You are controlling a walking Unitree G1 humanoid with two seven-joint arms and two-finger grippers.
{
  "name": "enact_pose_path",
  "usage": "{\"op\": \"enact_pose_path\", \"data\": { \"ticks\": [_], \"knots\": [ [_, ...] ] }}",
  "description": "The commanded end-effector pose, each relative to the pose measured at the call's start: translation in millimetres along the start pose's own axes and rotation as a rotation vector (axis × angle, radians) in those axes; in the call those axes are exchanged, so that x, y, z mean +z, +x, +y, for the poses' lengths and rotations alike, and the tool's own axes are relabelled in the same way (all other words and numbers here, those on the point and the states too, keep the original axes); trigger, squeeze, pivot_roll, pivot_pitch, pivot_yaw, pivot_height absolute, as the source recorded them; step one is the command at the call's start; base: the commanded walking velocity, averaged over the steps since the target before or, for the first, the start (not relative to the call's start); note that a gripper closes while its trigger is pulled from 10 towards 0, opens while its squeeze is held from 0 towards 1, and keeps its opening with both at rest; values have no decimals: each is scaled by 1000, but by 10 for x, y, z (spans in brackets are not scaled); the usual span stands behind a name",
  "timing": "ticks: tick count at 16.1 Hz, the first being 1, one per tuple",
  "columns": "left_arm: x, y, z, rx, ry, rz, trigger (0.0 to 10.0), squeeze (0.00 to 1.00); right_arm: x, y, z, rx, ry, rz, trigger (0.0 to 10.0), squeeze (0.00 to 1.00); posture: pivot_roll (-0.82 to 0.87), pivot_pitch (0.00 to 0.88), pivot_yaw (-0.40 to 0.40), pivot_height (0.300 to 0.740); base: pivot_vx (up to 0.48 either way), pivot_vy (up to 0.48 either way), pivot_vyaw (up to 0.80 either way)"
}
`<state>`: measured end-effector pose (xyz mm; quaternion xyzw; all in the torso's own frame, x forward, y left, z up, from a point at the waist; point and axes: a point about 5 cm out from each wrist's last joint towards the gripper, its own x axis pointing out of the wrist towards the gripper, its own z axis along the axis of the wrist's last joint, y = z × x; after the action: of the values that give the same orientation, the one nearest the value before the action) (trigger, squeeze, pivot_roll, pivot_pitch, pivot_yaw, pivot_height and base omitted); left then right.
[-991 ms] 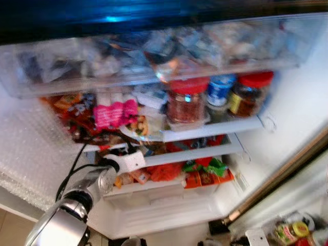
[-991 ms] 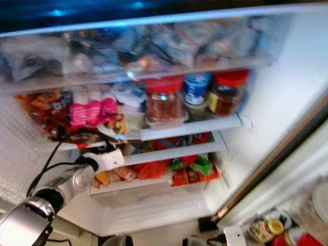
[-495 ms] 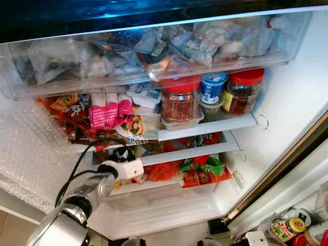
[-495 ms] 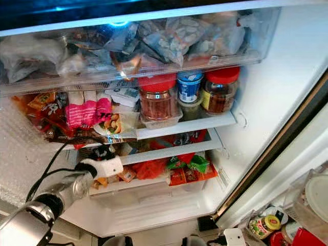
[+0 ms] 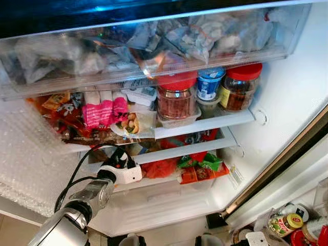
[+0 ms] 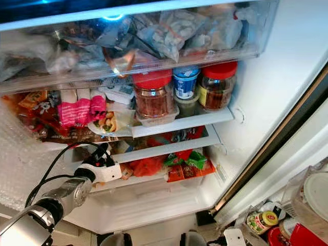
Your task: Restocking fridge
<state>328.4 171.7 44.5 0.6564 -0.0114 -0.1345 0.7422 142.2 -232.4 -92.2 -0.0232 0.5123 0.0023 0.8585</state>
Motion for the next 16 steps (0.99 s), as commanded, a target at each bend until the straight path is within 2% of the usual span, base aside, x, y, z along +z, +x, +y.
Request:
{"op": "enact_pose_path", "data": {
  "ticks": [1, 2, 3, 4, 5, 11, 13, 16],
  "knots": [
    [-114, -116, -173, -82, 4, 58, 10000, 24, -58, -8, 6, -1, 10, 12, 10000, 0, -130, 157, -4, 660, 0, 0, 0],
    [-119, -101, -142, -66, -8, 66, 10000, 757, -58, -8, 4, -2, 10, 12, 10000, 0, -130, 158, -6, 660, 0, 0, 0],
    [-130, -74, -94, -46, -34, 85, 10000, 835, -57, -9, 2, -3, 9, 11, 10000, 0, -129, 158, -7, 660, 0, 0, 0],
    [-124, -58, -65, -33, -39, 84, 10000, 839, -58, -9, 1, -4, 8, 11, 10000, 0, -130, 157, -7, 660, 0, 0, 0],
    [-118, -46, -50, -28, -46, 84, 10000, 1000, -59, -10, -1, -4, 6, 12, 10000, 0, -130, 157, -7, 660, 0, 0, 0],
    [-93, -4, 21, 6, -62, 74, 10000, 1000, -47, -8, -3, -5, 5, 8, 10000, 0, -127, 154, -9, 660, 0, 0, 0],
    [-85, 28, 90, 31, -70, 61, 10000, 1000, -41, -6, 1, -5, 6, 7, 10000, 0, -125, 151, -7, 660, 0, 0, 0],
    [-23, 68, 145, 20, -100, 9, 10000, 1000, -40, -5, 3, -6, 4, 7, 10000, 0, -127, 149, -6, 660, 0, 0, 0]
  ]
}}
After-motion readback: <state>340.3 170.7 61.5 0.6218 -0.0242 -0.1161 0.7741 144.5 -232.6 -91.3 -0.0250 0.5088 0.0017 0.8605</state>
